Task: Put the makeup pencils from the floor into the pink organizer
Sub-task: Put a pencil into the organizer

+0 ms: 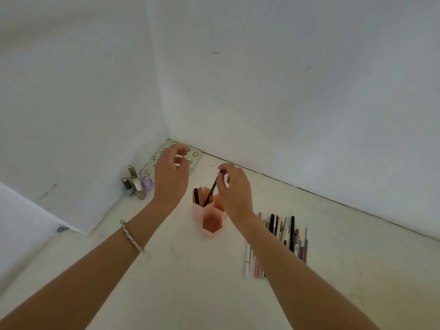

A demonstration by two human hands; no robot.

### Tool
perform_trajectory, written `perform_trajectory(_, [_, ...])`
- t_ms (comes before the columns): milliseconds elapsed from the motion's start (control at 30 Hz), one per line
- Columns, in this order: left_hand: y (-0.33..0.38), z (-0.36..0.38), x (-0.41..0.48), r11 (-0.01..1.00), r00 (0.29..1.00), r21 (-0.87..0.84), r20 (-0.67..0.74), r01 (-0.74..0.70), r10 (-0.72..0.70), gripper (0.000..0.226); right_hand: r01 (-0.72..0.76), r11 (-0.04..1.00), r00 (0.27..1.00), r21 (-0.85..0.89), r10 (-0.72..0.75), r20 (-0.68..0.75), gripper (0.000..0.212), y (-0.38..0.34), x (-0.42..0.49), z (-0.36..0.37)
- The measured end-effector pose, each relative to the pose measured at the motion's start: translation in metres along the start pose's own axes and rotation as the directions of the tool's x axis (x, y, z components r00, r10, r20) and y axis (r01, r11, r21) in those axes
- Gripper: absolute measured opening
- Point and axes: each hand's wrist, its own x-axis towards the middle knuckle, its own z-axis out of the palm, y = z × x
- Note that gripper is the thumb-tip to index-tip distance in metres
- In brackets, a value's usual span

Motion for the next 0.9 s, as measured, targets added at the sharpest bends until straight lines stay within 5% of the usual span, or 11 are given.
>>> perform_trajectory(67, [0.004,0.006,-0.007,1.000,0.999,-0.008,0.043,0.008,-0.008,0.030,0.013,1.000,0.997,-0.012,-0.012,0.074,0.014,0.006,-0.011,0.006])
perform_trajectory(233, [0.016,0.045,-0.040,1.000,0.966,-0.023,0.259,0.000,0.006,0.026,-0.162,0.980,0.979,0.118,0.174,-0.104,0.031,0.029,-0.009,-0.022])
perform_trajectory(433, [-0.001,0.132,-0.101,0.899,0.701,0.404,0.691,-0.171,-0.177,0.020,-0.382,0.924,0.923,0.009,0.381,0.058,0.032,0.074,-0.003,-0.059])
perform_trajectory(700, [-0.029,0.168,-0.131,0.717,0.658,0.651,0.657,-0.249,-0.369,0.027,-0.444,0.896,0.890,-0.013,0.443,0.104,0.025,0.127,-0.019,-0.075])
perform_trajectory(900, [-0.026,0.173,-0.123,0.811,0.676,0.576,0.637,-0.099,-0.370,0.016,-0.466,0.883,0.875,-0.053,0.469,0.117,0.020,0.147,-0.019,-0.072])
